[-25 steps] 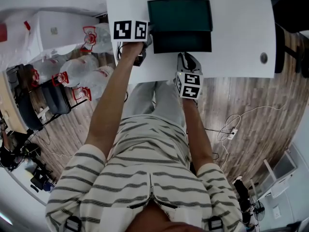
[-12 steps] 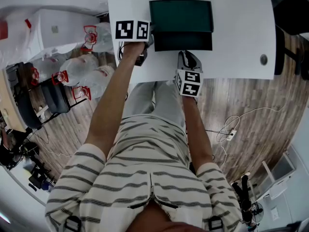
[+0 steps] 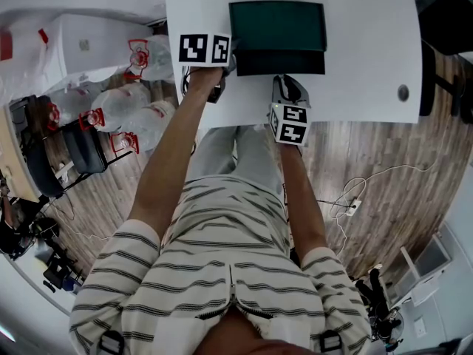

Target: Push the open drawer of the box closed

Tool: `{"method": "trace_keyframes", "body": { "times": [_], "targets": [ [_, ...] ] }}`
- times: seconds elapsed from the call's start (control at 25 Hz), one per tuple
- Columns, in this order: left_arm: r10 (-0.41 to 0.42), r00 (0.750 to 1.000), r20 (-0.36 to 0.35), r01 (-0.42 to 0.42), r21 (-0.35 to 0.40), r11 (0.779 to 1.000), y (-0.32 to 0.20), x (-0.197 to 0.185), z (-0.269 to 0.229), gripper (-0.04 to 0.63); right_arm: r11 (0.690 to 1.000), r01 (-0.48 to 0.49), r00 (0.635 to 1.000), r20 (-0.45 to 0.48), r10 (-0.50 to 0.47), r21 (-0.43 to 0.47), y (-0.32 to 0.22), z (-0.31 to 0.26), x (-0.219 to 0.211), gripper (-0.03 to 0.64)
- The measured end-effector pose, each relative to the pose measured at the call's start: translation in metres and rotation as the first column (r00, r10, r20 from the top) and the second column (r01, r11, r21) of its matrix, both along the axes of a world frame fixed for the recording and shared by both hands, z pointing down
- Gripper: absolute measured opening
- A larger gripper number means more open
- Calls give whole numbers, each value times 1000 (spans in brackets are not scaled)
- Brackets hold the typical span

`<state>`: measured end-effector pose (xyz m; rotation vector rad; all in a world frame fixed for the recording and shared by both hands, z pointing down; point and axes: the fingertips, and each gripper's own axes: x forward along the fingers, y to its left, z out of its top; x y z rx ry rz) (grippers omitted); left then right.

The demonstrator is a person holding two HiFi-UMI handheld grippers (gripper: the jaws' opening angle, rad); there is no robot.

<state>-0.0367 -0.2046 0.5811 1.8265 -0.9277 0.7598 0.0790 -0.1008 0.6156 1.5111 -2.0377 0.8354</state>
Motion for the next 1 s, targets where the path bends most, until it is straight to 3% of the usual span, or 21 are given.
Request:
{"method": "trace_keyframes", "body": {
  "times": [1.0],
  "targets": [
    [-1,1000,-7,1,-2,1000,1,2,0,106,1000,9,1000,3,-9,8,-21,0,0,78]
  ]
}}
